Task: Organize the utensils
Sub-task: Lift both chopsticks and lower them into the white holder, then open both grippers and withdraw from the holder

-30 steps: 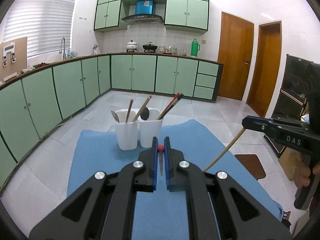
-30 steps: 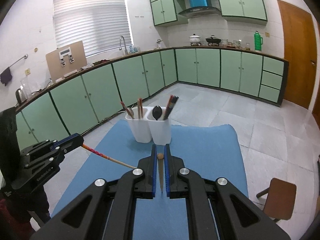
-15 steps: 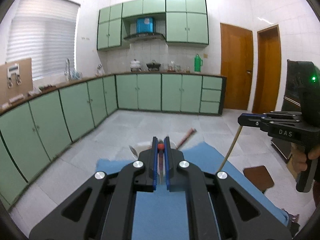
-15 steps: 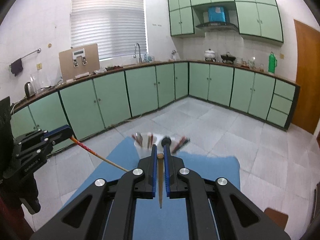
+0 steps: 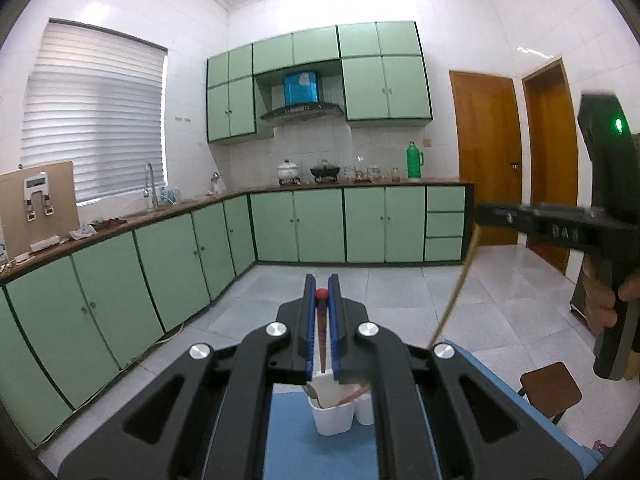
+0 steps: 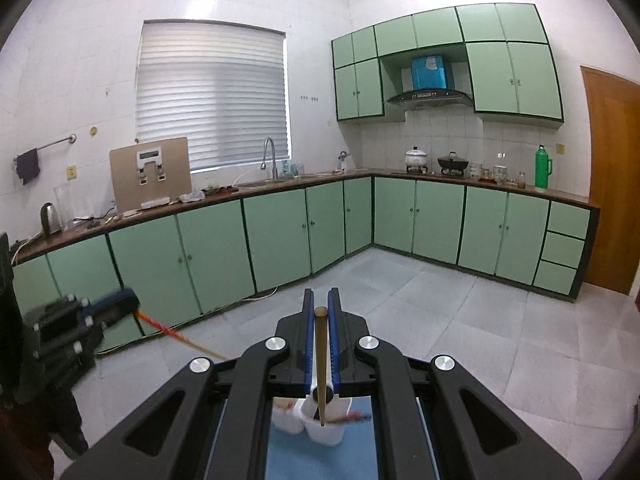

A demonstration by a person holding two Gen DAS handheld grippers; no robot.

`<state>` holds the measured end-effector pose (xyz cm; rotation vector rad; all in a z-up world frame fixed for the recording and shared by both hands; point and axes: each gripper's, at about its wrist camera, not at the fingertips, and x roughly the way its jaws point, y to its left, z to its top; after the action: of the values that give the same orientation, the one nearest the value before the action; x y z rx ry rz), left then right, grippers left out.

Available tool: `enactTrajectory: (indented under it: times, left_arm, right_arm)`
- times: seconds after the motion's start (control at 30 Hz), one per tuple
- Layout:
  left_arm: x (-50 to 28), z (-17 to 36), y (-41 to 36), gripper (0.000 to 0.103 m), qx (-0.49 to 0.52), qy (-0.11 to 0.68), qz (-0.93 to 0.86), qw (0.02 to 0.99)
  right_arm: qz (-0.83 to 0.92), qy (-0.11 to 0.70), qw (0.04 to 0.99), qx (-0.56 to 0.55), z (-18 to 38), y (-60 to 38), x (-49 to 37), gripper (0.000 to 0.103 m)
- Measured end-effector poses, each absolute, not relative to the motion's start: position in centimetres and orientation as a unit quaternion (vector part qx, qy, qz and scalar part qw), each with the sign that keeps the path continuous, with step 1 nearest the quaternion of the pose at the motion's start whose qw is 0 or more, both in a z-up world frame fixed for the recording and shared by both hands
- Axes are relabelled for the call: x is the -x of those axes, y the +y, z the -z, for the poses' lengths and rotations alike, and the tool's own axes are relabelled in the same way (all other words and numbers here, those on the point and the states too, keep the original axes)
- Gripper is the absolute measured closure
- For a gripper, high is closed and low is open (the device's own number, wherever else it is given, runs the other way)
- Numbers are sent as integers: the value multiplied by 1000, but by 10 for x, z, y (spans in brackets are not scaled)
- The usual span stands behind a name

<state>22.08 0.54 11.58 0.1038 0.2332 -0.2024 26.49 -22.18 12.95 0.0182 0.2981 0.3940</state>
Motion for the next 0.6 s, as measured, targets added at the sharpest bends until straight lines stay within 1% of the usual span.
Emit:
enactTrajectory:
  times: [0.2,0.53,0.57,0.6]
  left_arm:
    - [-262,-93,-1,98,-43,159,122,979]
    - [-308,-54,3,98,-27,216,131,967]
    - [-312,-51,6,96,-23,223,132,966]
    - [-318,-47,9,90,-11,232,134,963]
  right_arm:
    - [-184,156,970,-3,-116,-209,-305,96]
    - [-170,200,965,-13,-69,-200,-353,96]
    - [-175,209,962,-13,-64,-199,-357,96]
    - [-176,217,960,-12,-60,-199,-360,94]
